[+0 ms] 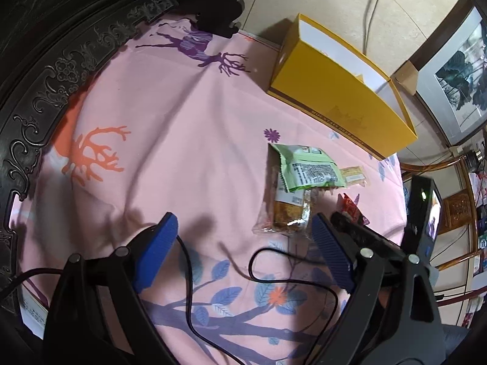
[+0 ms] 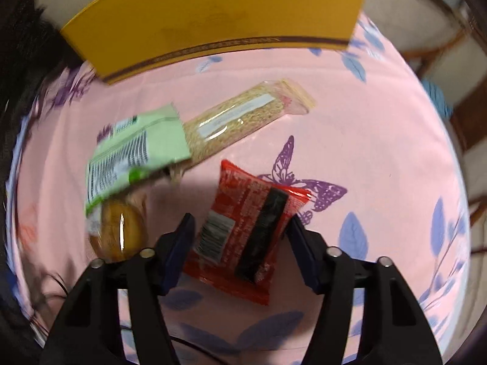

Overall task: Organize snacks
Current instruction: 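Grasp the red candy packet with the right tool while the left tool grasps the clear cake packet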

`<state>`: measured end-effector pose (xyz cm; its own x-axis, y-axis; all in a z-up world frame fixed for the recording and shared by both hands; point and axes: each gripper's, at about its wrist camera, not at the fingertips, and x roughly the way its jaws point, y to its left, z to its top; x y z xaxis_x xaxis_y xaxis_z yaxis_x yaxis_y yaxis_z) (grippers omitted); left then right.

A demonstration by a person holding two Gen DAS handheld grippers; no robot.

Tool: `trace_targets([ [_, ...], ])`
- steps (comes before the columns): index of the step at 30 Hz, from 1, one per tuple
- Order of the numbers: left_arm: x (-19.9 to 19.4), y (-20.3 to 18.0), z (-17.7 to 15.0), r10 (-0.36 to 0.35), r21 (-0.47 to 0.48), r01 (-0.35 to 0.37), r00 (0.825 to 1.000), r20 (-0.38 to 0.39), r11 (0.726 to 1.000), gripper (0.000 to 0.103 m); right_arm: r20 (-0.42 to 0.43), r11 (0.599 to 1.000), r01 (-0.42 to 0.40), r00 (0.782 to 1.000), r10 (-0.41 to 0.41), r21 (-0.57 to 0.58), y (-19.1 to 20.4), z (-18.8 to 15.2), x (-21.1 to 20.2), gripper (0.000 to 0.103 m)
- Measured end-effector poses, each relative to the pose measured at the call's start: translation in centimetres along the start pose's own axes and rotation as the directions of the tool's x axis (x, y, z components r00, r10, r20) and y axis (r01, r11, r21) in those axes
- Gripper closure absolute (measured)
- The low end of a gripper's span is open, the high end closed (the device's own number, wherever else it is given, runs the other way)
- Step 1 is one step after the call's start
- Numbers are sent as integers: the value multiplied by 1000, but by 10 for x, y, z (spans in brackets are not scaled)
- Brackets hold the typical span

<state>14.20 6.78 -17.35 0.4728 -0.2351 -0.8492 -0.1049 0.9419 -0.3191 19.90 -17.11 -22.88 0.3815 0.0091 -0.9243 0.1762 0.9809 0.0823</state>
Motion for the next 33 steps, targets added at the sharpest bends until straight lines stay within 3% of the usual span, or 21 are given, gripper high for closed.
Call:
trace_targets([
  [2, 4, -1, 1, -2, 1, 2, 1000, -8, 1000, 12, 5, 998, -41, 999, 41, -42, -10, -3, -3, 59],
  [6, 14, -11, 2, -7, 34, 7, 1000, -23, 999, 12, 5, 991, -56, 998, 57, -126, -28, -19, -10, 59],
  [16, 71, -62, 2, 8, 201, 20, 991, -135, 979, 12, 15, 975, -106, 994, 111, -193, -52, -43, -20, 59],
  [27, 106, -64, 11, 32, 150, 0, 976, -214, 989, 12, 36, 972, -125, 990, 135, -201, -55, -47, -22, 57],
  [33, 122, -74, 12, 67, 191, -20, 967, -245, 981, 12, 40, 971, -141, 988, 152, -191, -58, -48, -23, 56],
])
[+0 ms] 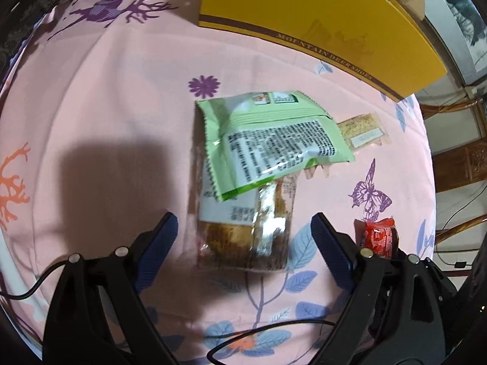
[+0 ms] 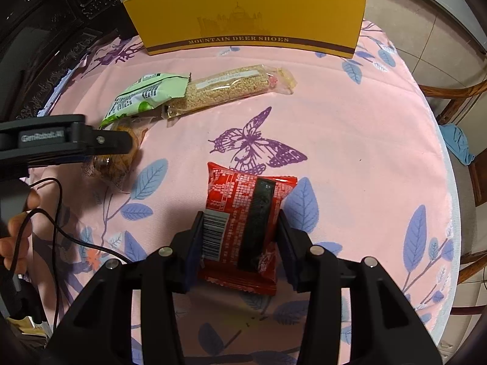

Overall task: Organize snacks
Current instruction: 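Grasp the red candy packet with the right tool while the left tool grasps the clear cake packet, then carry both packets into the yellow box and open both tools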

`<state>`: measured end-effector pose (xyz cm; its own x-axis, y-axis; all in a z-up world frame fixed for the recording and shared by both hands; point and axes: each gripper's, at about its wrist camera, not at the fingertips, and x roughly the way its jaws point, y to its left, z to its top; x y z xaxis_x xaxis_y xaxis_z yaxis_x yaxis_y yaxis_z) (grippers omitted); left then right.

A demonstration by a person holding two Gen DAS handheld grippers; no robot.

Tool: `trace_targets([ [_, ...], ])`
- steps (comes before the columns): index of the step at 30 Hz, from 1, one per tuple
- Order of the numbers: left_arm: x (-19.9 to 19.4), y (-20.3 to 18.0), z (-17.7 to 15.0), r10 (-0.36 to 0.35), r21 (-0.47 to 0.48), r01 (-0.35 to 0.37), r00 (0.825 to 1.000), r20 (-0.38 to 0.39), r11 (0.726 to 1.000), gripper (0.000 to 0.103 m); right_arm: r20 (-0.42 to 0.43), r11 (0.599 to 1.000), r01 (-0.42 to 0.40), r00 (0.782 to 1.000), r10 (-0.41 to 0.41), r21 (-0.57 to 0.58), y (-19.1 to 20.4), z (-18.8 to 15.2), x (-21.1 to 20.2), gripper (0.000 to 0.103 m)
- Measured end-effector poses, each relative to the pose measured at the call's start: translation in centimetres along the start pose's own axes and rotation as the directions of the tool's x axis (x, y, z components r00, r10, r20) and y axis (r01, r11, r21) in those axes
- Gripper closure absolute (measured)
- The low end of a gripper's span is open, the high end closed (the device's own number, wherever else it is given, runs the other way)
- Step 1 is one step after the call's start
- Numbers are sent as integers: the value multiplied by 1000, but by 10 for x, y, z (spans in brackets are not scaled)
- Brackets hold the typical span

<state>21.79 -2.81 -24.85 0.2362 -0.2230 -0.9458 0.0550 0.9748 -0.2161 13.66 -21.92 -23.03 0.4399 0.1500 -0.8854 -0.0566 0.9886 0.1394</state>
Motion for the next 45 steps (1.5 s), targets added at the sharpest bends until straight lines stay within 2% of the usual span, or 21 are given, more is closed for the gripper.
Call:
trace_targets([
  [6, 7, -8, 5, 33, 21, -33, 999, 6, 999, 14, -2, 1000, 0, 1000, 0, 0, 2, 1, 1, 56],
  [13, 3, -9, -1, 124, 70, -127, 991, 49, 989, 47, -4, 1000, 14, 1000, -14, -9, 5, 2, 2, 56],
  [21, -5, -7, -15, 116, 100, -122, 991, 65, 987, 47, -12, 999, 37, 999, -38, -39, 11, 3, 4, 56],
  [28, -17, 9, -36, 76, 58, -80, 995, 58, 995, 47, -25, 993, 75, 997, -78, -91, 19, 4, 6, 56],
  [39, -30, 13, -53, 62, 36, -64, 996, 65, 997, 47, -43, 992, 76, 996, -81, -99, 19, 4, 6, 57],
  [45, -53, 13, -53, 35, 23, -37, 994, 100, 999, 47, -70, 994, 61, 995, -68, -89, 12, -4, 0, 58],
])
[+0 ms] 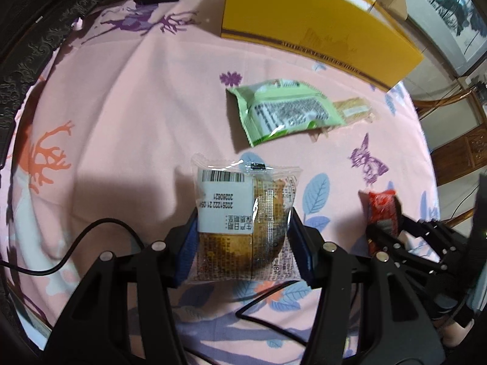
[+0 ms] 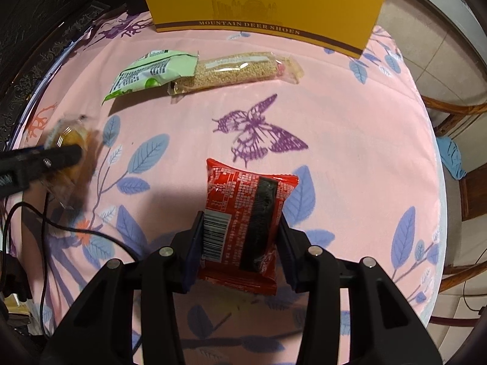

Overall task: Organize snacks
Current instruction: 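Carry both packets into the yellow box and open both tools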

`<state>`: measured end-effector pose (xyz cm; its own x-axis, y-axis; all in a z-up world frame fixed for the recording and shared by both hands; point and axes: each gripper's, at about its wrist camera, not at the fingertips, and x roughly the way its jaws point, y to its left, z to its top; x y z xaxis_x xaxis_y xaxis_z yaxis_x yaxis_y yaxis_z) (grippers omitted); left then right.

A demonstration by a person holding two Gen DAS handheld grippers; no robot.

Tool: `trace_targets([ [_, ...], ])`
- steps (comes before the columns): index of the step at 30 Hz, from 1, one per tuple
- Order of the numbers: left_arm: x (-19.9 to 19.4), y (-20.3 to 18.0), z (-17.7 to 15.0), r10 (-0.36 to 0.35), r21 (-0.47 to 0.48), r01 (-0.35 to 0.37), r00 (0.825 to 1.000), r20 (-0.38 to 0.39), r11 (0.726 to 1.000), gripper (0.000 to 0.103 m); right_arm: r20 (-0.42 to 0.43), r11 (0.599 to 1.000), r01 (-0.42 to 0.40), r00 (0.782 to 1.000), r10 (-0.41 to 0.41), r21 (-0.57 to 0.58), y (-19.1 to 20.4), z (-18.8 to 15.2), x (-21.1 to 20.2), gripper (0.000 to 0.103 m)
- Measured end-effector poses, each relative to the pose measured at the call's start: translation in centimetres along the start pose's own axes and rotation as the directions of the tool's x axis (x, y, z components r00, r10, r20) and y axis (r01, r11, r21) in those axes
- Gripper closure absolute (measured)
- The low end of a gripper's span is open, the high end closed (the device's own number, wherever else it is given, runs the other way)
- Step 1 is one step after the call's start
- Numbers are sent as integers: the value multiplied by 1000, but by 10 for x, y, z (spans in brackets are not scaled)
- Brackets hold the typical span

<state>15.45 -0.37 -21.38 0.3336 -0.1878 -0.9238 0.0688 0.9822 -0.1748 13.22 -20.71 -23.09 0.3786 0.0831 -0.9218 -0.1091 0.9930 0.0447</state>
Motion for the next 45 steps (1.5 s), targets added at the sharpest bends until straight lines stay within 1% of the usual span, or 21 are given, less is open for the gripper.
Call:
trace_targets([
  [4, -20, 0, 6, -20, -7, 20, 999, 36, 1000, 47, 2, 1000, 1, 1000, -1, 4, -8, -4, -8, 58],
  [6, -31, -1, 11, -30, -12, 30, 998, 58, 999, 47, 18, 1000, -2, 1000, 1, 17, -14, -3, -18, 58],
  [8, -41, -3, 17, -39, -12, 41, 996, 83, 999, 47, 49, 1000, -4, 999, 3, 24, -19, 1, -30, 58],
  [10, -53, -6, 27, -49, -6, 50, 992, 118, 999, 47, 102, 1000, -4, 995, 2, 22, -23, 8, -48, 58],
  [13, -71, -12, 43, -65, 3, 65, 983, 169, 998, 47, 184, 1000, -3, 983, 2, 9, -26, 24, -74, 58],
  [14, -76, -15, 49, -69, 7, 69, 980, 187, 998, 47, 221, 1000, -5, 975, 4, 3, -27, 32, -83, 58],
  [16, -89, -21, 61, -81, 22, 78, 970, 228, 997, 47, 269, 1000, -6, 963, 5, 3, -29, 44, -97, 58],
  [20, -105, -31, 78, -102, 45, 93, 956, 276, 995, 47, 379, 1000, -16, 925, 13, 4, -34, 67, -127, 58],
  [21, -109, -34, 85, -111, 53, 99, 950, 291, 994, 47, 418, 1000, -14, 908, 13, 0, -35, 75, -137, 58],
  [24, -115, -39, 104, -127, 69, 110, 938, 322, 991, 47, 487, 1000, -12, 873, 13, -5, -38, 99, -154, 58],
  [26, -120, -46, 125, -142, 84, 119, 925, 354, 989, 47, 535, 1000, -2, 845, 5, -7, -43, 118, -164, 58],
  [30, -125, -56, 159, -159, 107, 127, 901, 403, 986, 47, 595, 1000, 27, 803, -19, -5, -52, 154, -172, 58],
  [31, -125, -60, 171, -164, 114, 127, 892, 420, 985, 47, 603, 1000, 29, 797, -22, -2, -55, 162, -171, 58],
  [32, -125, -62, 179, -165, 120, 125, 887, 431, 985, 47, 613, 1000, 30, 790, -26, 3, -58, 173, -170, 58],
  [36, -113, -67, 223, -169, 119, 129, 876, 452, 984, 47, 638, 999, 34, 769, -33, 11, -68, 208, -159, 58],
  [37, -109, -68, 232, -168, 117, 128, 877, 451, 985, 47, 644, 999, 37, 764, -36, 12, -70, 220, -155, 58],
  [40, -92, -70, 256, -160, 106, 125, 877, 454, 986, 47, 651, 999, 31, 758, -36, 19, -74, 239, -144, 58],
  [42, -76, -70, 270, -158, 92, 130, 881, 446, 987, 47, 649, 999, 23, 760, -32, 22, -76, 253, -134, 58],
  [43, -69, -70, 276, -153, 88, 127, 885, 440, 988, 47, 644, 1000, 9, 765, -19, 19, -76, 259, -129, 58],
  [44, -61, -70, 280, -146, 81, 122, 890, 432, 989, 46, 636, 1000, -7, 772, -5, 15, -77, 263, -124, 56],
  [45, -49, -70, 286, -128, 63, 112, 899, 419, 992, 43, 620, 1000, -16, 785, 4, 14, -77, 269, -118, 44],
])
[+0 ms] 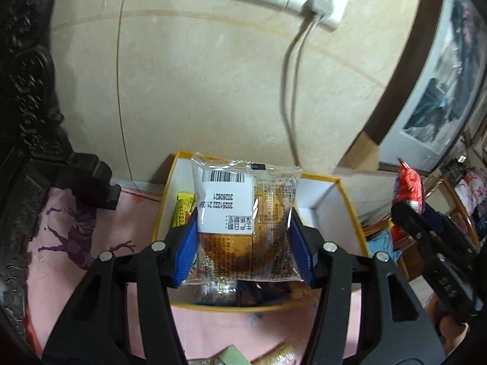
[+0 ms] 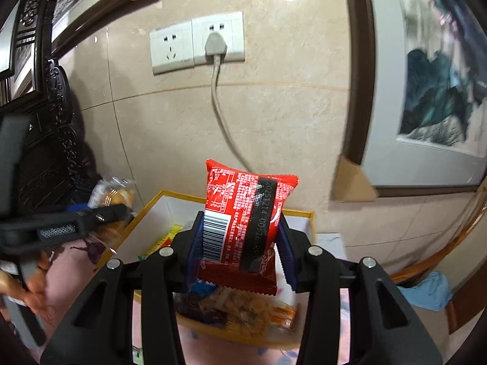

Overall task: Organize snacks
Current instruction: 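Carry both packets into the yellow box and open both tools, then move both open tools back to the green packet and sesame bar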

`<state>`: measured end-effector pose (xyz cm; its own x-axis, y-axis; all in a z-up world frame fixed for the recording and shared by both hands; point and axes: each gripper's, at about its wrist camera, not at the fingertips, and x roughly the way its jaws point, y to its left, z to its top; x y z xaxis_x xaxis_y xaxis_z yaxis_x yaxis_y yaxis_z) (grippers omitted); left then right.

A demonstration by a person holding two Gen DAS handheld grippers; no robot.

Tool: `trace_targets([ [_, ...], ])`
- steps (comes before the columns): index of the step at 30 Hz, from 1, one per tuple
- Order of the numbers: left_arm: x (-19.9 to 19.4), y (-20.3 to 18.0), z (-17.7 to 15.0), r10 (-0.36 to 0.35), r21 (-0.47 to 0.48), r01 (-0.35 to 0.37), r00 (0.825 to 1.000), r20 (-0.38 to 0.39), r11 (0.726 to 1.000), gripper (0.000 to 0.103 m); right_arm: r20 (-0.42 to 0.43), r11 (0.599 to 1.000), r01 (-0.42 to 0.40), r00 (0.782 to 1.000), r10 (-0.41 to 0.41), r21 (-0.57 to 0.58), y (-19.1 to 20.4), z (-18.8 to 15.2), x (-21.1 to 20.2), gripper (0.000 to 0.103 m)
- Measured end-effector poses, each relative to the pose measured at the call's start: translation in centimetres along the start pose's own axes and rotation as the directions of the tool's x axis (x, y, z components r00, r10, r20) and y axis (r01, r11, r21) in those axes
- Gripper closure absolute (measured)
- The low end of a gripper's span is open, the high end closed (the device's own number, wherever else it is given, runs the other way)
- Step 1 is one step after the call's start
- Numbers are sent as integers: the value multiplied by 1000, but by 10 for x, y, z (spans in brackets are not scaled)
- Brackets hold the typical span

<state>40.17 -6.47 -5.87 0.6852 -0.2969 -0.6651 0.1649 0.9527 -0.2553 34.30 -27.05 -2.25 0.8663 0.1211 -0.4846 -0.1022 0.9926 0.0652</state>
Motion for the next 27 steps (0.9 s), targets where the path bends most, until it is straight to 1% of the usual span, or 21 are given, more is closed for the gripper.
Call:
trace_targets([
  [1, 6, 2, -1, 19, -16, -19, 1000, -16, 1000, 28, -33, 1000, 21, 999, -21, -14, 2, 0, 11, 36],
  [2, 10, 5, -1, 37, -42, -38, 999, -34, 998, 20, -39, 999, 38, 998, -39, -29, 5, 1, 14, 31],
  [3, 10, 7, -1, 39, -68, -42, 998, -40, 997, 20, -37, 997, 54, 998, -56, -58, 9, 0, 15, 31],
  [4, 6, 8, -2, 17, -83, -19, 1000, -25, 996, 20, -25, 996, 51, 998, -53, -70, 11, -1, 12, 31],
  [5, 1, 8, -1, 7, -78, -7, 1000, -6, 997, 20, -11, 997, 38, 999, -39, -70, 13, -2, 7, 31],
  [7, -6, 5, -2, 9, -53, -8, 1000, 16, 999, 19, -8, 997, 26, 1000, -26, -68, 14, -4, 2, 31],
  [10, -15, 5, -3, -11, -57, 12, 1000, 19, 998, 19, -11, 997, 17, 1000, -18, -69, 16, -7, -5, 31],
  [15, -33, 0, -8, -12, -27, 13, 999, 37, 1000, 19, -9, 998, -2, 1000, 1, -70, 22, -11, -18, 31],
  [18, -42, -1, -11, -21, -27, 22, 999, 41, 999, 19, -9, 997, -7, 1000, 6, -77, 25, -13, -25, 31],
  [23, -59, 4, -31, -25, -27, 26, 999, 33, 999, 18, -16, 992, -31, 999, 29, -122, 31, -29, -40, 31],
  [25, -66, 10, -46, -14, -34, 15, 999, 31, 999, 15, -31, 984, -56, 998, 52, -169, 34, -42, -45, 31],
  [27, -71, 19, -63, 9, -49, -8, 1000, 23, 999, 15, -49, 969, -87, 996, 78, -229, 37, -58, -49, 31],
])
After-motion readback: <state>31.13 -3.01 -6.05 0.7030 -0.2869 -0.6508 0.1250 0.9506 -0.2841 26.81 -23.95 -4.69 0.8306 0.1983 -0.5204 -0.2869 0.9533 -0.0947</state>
